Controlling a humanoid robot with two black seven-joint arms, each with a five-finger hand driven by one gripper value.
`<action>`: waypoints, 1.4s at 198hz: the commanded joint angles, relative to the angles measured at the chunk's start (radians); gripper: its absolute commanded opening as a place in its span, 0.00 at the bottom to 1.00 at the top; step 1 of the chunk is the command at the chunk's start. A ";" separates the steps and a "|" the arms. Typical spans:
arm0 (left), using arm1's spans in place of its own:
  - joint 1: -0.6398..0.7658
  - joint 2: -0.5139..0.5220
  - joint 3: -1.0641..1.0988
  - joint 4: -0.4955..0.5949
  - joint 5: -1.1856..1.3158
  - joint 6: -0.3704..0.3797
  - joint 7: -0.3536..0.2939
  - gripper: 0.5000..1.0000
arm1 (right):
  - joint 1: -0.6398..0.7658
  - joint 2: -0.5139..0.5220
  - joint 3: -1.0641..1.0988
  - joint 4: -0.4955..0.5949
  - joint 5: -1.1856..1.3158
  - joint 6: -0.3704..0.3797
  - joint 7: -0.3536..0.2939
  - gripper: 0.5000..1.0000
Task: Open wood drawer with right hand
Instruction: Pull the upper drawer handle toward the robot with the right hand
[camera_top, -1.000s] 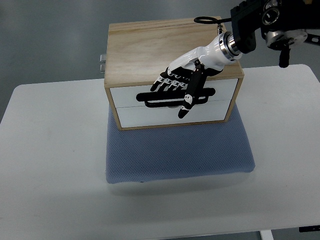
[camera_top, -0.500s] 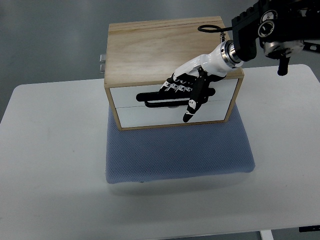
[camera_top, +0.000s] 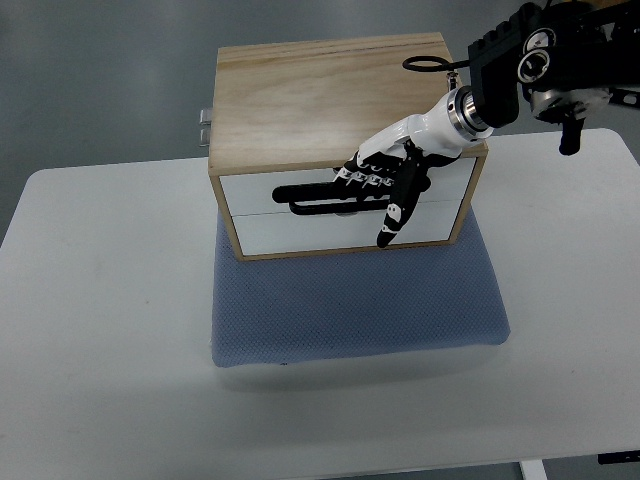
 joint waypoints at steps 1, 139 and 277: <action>0.000 0.000 0.000 0.001 0.000 0.000 0.000 1.00 | 0.000 0.001 -0.001 0.000 -0.001 0.003 0.000 0.88; 0.000 0.000 0.000 -0.001 0.000 0.000 0.000 1.00 | 0.038 -0.014 -0.015 0.083 -0.001 0.114 -0.017 0.88; 0.000 0.000 0.000 -0.001 0.000 0.000 0.000 1.00 | 0.084 -0.063 -0.021 0.190 -0.001 0.163 -0.017 0.88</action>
